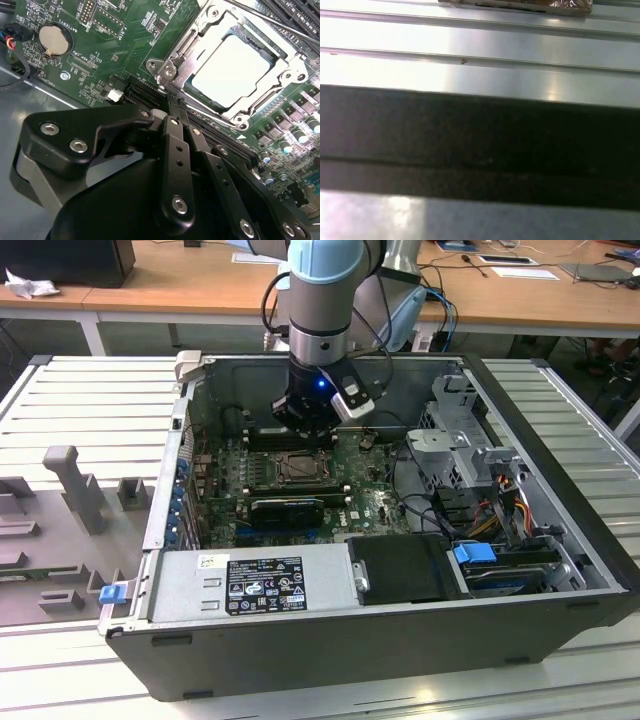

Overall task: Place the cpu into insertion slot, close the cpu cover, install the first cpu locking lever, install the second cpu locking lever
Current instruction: 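Install the first cpu locking lever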

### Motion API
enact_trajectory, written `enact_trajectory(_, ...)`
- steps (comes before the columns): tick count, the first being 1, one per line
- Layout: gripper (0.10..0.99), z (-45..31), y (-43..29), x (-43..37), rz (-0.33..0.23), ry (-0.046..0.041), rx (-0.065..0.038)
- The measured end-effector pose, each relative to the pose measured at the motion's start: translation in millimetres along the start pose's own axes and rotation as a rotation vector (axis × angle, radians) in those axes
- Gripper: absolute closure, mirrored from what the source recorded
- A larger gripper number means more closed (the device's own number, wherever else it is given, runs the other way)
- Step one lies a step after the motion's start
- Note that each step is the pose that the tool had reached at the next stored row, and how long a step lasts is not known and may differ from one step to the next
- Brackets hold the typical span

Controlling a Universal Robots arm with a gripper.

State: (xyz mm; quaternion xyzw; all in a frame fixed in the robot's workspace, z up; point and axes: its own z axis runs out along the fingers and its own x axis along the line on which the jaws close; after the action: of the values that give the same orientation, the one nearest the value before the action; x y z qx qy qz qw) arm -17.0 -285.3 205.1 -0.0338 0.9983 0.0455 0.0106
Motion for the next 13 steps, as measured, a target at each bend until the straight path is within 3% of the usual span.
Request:
enact_trajectory(7,0.98,1.8,-0.2,0.1,0.0,0.001,0.012)
enact_trajectory(13,0.98,2.3,-0.3,0.1,0.0,0.0001,0.004)
